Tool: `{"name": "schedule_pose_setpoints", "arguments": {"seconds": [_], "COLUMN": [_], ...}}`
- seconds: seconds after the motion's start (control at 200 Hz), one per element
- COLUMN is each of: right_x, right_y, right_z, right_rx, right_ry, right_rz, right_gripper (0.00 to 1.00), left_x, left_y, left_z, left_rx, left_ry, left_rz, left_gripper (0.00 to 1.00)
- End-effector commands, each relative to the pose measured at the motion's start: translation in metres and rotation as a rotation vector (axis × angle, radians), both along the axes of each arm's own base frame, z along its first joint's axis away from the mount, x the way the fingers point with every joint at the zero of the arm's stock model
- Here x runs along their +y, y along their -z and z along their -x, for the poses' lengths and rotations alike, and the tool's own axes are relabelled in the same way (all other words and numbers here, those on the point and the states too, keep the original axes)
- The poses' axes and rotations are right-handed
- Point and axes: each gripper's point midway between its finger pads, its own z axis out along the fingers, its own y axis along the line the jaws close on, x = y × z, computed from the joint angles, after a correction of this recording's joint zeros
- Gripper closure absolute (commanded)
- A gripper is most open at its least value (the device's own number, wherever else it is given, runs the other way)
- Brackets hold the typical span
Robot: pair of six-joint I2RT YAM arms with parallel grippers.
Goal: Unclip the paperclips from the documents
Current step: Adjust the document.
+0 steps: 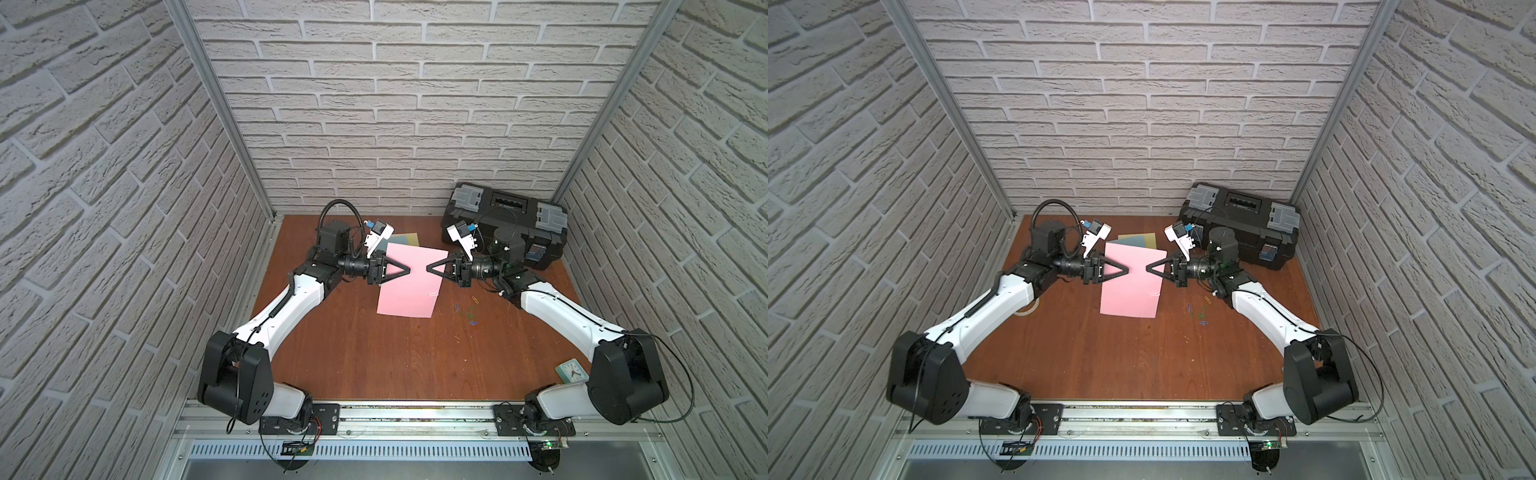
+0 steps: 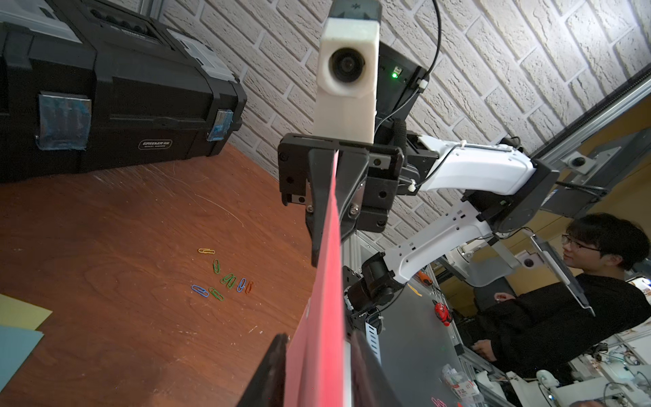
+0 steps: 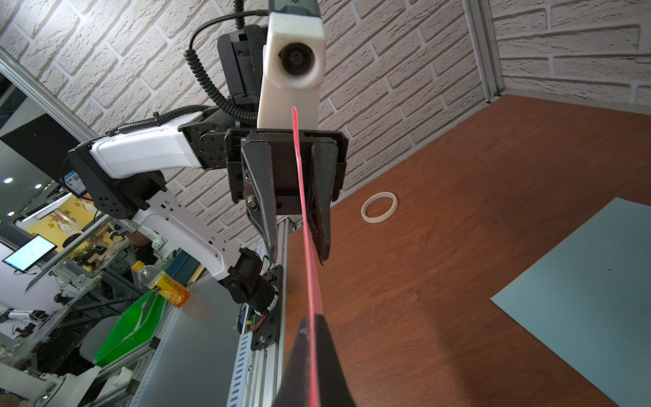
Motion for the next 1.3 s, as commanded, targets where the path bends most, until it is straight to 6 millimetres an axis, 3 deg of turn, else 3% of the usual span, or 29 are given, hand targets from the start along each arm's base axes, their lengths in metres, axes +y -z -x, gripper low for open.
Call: {"name": "schedule_pose_setpoints", "arguments": {"seconds": [0.0, 0.45, 0.715, 0.81, 0.875, 0.96, 1.04, 1.295], "right_x": [-0.008, -0.02, -0.02, -0.02, -0.019, -0.019, -0.02, -0.02], "right_y": [-0.028, -0.037, -0.035, -0.035, -0.033, -0.024, -0.01, 0.026], "right_z": [0.001, -0.004, -0.006, -0.007, -0.007, -0.004, 0.001, 0.005], "right_rx": [-0.091, -0.102, -0.094, -0.095, -0.088, -0.074, -0.053, 0.037], "right_ry": [0.03, 0.069, 0.073, 0.075, 0.067, 0.05, 0.033, 0.004], "right_rz": [-0.025, -0.019, -0.018, -0.017, -0.012, 0.023, 0.068, 0.111], "right_gripper": [0.97, 0.97, 0.97, 0.96, 0.89, 0.67, 0.55, 0.48], "left_x": [0.001, -0.001, -0.005, -0.005, -0.005, -0.003, 0.001, 0.01], "left_y": [0.001, 0.015, 0.013, 0.012, 0.009, 0.004, -0.001, -0.015], "left_z": [0.002, -0.001, -0.003, -0.004, -0.004, -0.004, -0.005, -0.006], "left_rx": [-0.023, 0.021, 0.03, 0.033, 0.024, 0.005, -0.01, -0.038], "left_ry": [0.004, -0.001, 0.015, 0.017, 0.015, 0.005, -0.002, -0.014], "left_rz": [0.009, 0.024, 0.036, 0.035, 0.038, 0.042, 0.049, 0.073], "left_gripper": [0.65, 0.67, 1.0, 1.0, 1.0, 1.0, 1.0, 1.0]}}
